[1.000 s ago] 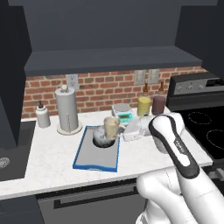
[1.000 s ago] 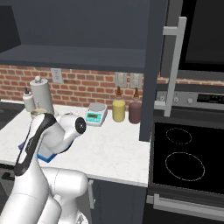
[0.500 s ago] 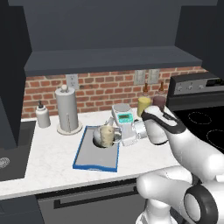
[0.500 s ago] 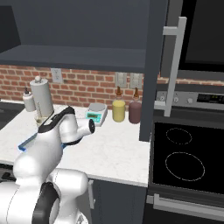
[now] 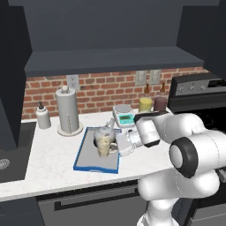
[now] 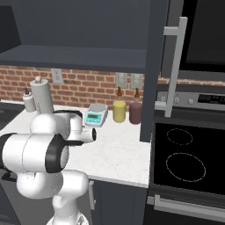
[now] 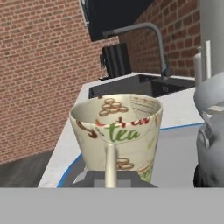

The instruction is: Pick the kettle from the counter and place it on the tray. Then pick the mug from the cabinet and place it on the tray. Then close the cabinet doors.

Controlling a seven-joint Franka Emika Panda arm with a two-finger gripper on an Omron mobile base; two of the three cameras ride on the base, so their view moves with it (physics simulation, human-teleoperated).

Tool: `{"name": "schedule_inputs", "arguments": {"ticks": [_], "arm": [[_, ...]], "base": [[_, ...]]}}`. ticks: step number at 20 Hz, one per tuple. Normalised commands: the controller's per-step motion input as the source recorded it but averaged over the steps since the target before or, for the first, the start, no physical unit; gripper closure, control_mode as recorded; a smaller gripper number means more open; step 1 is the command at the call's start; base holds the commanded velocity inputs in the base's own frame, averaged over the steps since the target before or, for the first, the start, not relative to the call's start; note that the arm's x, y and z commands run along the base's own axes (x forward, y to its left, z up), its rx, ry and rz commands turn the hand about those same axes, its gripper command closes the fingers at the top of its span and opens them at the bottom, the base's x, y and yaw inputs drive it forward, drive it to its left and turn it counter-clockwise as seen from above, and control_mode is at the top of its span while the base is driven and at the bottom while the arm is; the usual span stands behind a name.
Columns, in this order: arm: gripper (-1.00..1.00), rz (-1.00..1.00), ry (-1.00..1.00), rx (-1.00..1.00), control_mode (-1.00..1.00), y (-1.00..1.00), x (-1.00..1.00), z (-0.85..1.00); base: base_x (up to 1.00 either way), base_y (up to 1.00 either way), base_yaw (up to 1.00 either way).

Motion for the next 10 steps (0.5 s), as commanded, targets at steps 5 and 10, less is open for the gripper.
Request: {"name": "schedule_inputs", "arguments": {"ticks": [5,10], "arm": [[1.00,0.00,-0.01,0.00,-1.00,0.32,0.18,-0.28],[1.00,-0.04,0.00,0.00,-1.00,0.38,0.01,-0.18]], "base": [[0.00,0.00,0.00],[0.00,0.00,0.00]]}}
